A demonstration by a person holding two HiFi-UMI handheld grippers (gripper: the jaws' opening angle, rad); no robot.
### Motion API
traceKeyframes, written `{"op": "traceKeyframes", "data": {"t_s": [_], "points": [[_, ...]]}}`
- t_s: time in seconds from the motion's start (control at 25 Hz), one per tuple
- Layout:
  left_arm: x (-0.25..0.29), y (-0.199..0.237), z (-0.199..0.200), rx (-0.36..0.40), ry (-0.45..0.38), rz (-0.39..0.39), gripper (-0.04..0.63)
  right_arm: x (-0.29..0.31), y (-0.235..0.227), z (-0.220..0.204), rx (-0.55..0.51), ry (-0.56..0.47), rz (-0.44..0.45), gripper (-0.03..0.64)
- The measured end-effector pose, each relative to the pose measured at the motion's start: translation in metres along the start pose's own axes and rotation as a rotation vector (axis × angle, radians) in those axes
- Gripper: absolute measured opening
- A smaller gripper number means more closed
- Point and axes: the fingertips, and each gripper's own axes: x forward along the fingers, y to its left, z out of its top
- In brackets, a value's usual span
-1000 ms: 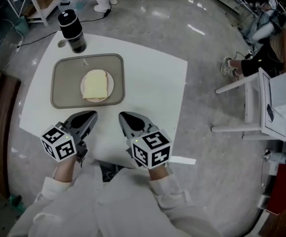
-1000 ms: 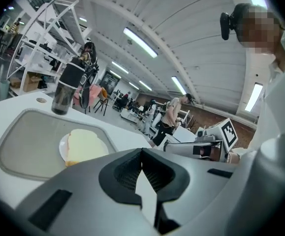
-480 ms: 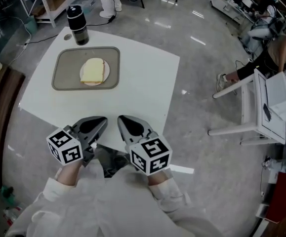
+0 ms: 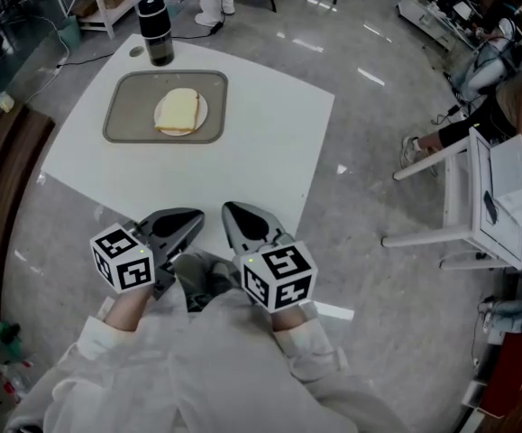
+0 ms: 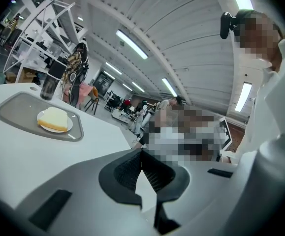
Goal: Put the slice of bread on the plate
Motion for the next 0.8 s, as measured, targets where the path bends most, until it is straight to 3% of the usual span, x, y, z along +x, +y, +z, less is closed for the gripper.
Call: {"op": "traceKeyframes", "data": {"t_s": [0.52, 0.8], "points": [[-0.013, 0.007, 0.008, 0.025, 0.078, -0.043, 0.009, 0.014, 0.016, 0.005, -0.002, 0.009, -0.032, 0.014], [-0.017, 0.009, 0.019, 0.038, 0.07, -0.072, 0.009, 0.018, 0.026, 0.014, -0.019, -0.005, -0.046, 0.014]]}}
